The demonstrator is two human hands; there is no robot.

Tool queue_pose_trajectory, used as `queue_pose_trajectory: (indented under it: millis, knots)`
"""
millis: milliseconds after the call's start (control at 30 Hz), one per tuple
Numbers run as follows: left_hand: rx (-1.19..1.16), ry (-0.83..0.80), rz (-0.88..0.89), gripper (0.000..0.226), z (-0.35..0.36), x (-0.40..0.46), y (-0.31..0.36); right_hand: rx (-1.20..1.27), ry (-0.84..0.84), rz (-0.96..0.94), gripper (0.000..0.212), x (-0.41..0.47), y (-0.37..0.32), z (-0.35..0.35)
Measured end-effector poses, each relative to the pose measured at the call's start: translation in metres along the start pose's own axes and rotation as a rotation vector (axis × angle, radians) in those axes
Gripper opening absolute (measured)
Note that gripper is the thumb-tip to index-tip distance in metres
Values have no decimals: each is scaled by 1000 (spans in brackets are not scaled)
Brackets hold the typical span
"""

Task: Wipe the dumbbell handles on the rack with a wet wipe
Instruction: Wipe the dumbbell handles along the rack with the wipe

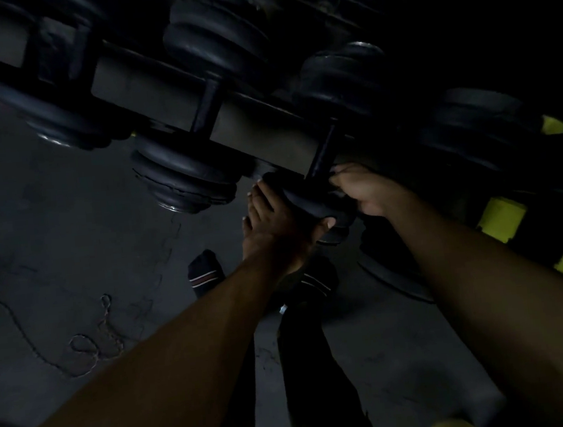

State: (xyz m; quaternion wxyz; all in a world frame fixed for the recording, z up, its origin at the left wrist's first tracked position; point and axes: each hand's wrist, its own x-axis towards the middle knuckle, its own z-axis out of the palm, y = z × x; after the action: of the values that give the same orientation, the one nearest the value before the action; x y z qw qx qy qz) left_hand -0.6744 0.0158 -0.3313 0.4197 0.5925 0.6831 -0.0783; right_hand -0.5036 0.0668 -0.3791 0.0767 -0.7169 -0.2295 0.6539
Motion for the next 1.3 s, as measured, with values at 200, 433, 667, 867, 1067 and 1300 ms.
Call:
queue_pose_trajectory:
  millis: [200,433,667,867,1067,1300]
  knots:
    - [7,-18,10,135,-2,-1,0,634,192,-138,33,11,-19,-5]
    - [-2,12,3,134,1,0,-1,146,535,-373,23,2,-6,4]
    - [6,24,16,132,2,1,-1,-831,741,-775,32,-17,-7,12]
    - [-34,24,18,130,4,2,-3,-1498,675,-740,34,-14,-19,15]
    - [-13,21,30,132,5,2,-6,-1918,443,-578,38,-5,-45,8]
    - [-10,3,36,133,3,1,-5,-1766,-188,-257,64,-18,-96,23]
